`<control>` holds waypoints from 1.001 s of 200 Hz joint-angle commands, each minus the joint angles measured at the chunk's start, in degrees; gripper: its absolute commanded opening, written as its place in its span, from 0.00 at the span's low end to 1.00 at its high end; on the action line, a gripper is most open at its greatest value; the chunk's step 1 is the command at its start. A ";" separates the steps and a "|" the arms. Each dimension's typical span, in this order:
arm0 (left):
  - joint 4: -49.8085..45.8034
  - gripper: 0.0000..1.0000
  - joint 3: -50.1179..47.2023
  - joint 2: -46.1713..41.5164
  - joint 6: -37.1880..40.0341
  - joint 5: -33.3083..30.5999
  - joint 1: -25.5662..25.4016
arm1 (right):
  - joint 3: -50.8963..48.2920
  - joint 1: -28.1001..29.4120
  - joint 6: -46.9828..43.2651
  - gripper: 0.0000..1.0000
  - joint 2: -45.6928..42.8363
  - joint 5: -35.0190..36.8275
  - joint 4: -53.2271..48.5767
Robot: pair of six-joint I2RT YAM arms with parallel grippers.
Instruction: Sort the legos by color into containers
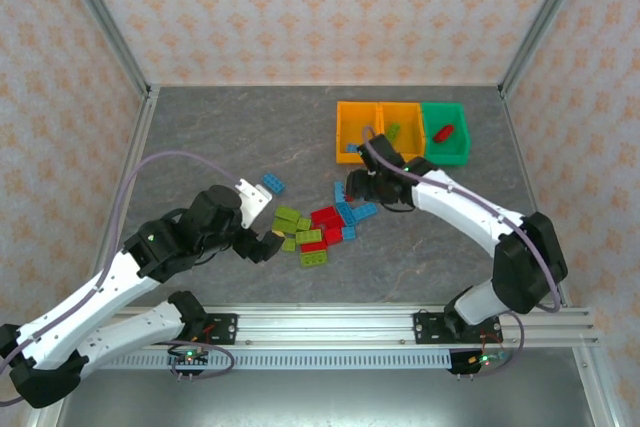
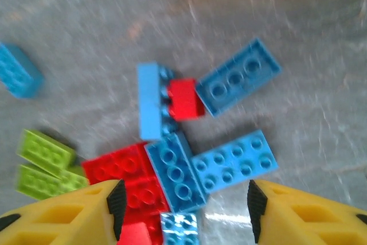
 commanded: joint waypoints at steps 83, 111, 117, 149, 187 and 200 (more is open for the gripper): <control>-0.22 1.00 -0.06 -0.75 1.36 1.42 0.35 | -3.26 0.08 24.77 0.71 12.73 4.30 7.05; -0.11 1.00 -0.31 -1.23 1.27 1.36 0.36 | -3.57 0.22 27.24 0.71 14.74 5.27 7.58; -0.11 1.00 -0.26 -1.27 1.27 1.22 0.35 | -3.60 0.31 27.44 0.69 14.87 5.59 7.36; -0.21 1.00 -0.33 -1.42 1.06 0.98 0.40 | -7.25 0.88 29.93 0.51 12.47 8.63 7.49; -0.30 1.00 -0.24 -1.59 1.01 0.86 0.36 | -12.18 0.84 31.08 0.32 5.06 13.10 7.15; -0.24 1.00 -0.22 -1.83 0.93 0.59 0.39 | -12.65 0.85 28.66 0.30 1.39 15.10 7.06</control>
